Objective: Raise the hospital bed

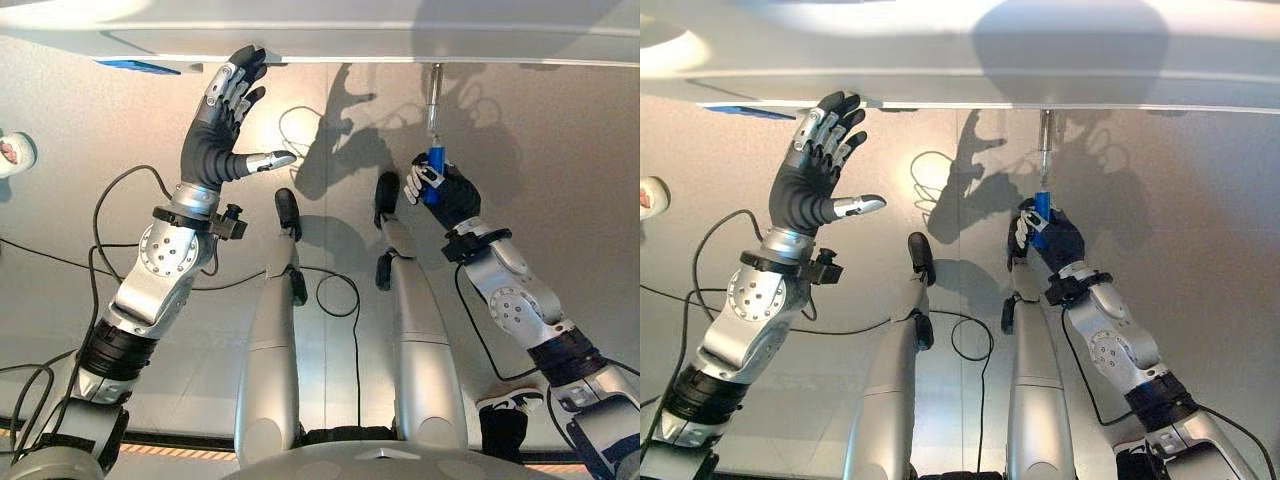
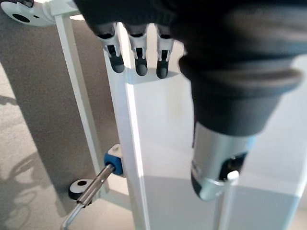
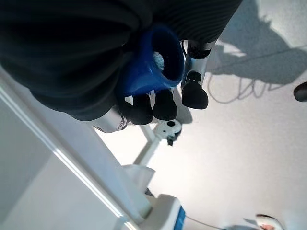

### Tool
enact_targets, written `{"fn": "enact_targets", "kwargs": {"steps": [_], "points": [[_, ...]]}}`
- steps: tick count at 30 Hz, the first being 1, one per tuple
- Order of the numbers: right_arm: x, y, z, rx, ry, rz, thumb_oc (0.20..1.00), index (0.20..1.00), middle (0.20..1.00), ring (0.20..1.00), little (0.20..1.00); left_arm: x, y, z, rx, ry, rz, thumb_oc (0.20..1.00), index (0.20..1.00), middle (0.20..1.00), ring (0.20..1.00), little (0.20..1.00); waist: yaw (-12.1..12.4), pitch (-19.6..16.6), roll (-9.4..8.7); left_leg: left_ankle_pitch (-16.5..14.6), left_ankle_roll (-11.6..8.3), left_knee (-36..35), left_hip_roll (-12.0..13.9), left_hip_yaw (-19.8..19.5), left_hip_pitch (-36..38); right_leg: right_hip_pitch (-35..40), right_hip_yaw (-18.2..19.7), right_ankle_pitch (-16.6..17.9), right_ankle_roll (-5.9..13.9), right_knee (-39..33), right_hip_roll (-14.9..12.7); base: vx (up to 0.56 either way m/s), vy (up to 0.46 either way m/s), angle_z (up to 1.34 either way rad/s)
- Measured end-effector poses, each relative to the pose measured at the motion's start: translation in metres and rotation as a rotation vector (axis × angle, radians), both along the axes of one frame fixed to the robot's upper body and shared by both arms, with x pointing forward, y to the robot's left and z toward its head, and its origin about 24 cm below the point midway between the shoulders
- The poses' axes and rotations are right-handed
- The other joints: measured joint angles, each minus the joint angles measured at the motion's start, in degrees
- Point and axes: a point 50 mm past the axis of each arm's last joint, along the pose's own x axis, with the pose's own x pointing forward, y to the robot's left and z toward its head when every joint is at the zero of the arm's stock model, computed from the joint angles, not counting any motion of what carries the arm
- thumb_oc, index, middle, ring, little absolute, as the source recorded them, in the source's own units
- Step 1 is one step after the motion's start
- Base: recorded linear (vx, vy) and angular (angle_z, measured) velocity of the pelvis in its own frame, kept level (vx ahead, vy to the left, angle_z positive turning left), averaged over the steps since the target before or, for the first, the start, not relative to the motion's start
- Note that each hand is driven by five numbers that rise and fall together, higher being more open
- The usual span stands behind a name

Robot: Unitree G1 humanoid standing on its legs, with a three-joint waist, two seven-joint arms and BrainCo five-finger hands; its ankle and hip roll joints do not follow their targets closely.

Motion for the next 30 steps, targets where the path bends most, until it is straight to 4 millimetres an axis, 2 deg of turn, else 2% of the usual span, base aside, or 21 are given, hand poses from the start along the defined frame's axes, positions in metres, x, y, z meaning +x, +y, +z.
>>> {"fn": "enact_targets", "kwargs": {"steps": [9,15,18,20,24,28,30], "points": [[-0.001,-0.007,-0.002,0.013,-0.007,-0.027,0.200,0.200,0.200,0.200,0.200,-0.005,0.003,-0.001,0.001,-0.004,-0.005,1.000,1.000,1.000,1.000,1.000,-1.05,0.14,-0.30,-0.58,0.42,-0.29,-0.32,1.42,0.85,-0.03,1.47,0.20,0.18,-0.05,-0.13,-0.01,-0.033,-0.04],[0.008,-0.026,-0.007,-0.037,-0.025,-0.153,0.200,0.200,0.200,0.200,0.200,-0.007,0.002,0.000,0.007,-0.010,-0.023,1.000,1.000,1.000,1.000,1.000,-1.20,0.09,-1.10,-0.53,0.47,-0.25,-0.44,1.32,0.92,0.10,1.52,0.15,0.40,0.00,-0.21,0.00,-0.006,0.00],[0.023,-0.040,-0.008,-0.094,-0.027,-0.246,0.200,0.200,0.200,0.200,0.200,-0.008,0.002,0.000,0.000,-0.011,-0.030,1.000,1.000,1.000,1.000,1.000,-1.24,0.06,-1.24,-0.53,0.50,-0.04,-0.52,1.25,0.91,0.32,1.54,0.17,0.62,-0.12,-0.35,0.00,0.000,0.00],[0.042,-0.059,-0.008,-0.194,0.003,-0.371,0.200,0.200,0.200,0.200,0.200,-0.010,0.000,0.002,-0.003,-0.016,-0.044,1.000,1.000,1.000,1.000,1.000,-1.22,0.06,-1.44,-0.54,0.60,0.05,-0.60,1.21,0.71,0.23,1.54,0.30,0.78,-0.21,-0.43,0.00,0.000,0.00],[0.053,-0.068,-0.006,-0.253,0.022,-0.441,0.200,0.200,0.200,0.200,0.200,-0.013,-0.001,0.005,-0.034,-0.030,-0.075,1.000,1.000,1.000,1.000,1.000,-0.99,0.06,-1.44,-0.55,0.94,0.15,-0.66,1.14,-0.64,-1.01,1.54,0.51,0.90,-0.16,-0.53,0.00,0.000,0.00],[0.083,-0.080,0.005,-0.381,0.105,-0.518,0.200,0.200,0.200,0.200,0.200,-0.014,-0.005,0.004,-0.004,-0.016,-0.106,1.000,1.000,1.000,1.000,1.000,-0.43,0.05,-1.42,-0.26,0.84,0.81,-0.89,1.03,-2.84,-2.89,1.47,0.70,1.01,-0.06,-0.79,0.00,0.003,0.01],[0.091,-0.083,0.012,-0.433,0.122,-0.542,0.200,0.200,0.200,0.200,0.200,-0.013,-0.008,0.003,0.007,-0.002,-0.126,1.000,1.000,1.000,1.000,1.000,0.14,0.06,-1.40,-0.17,0.95,1.15,-1.04,0.91,-3.83,-3.62,1.38,0.76,1.02,-0.07,-0.96,0.01,0.010,0.02]]}}
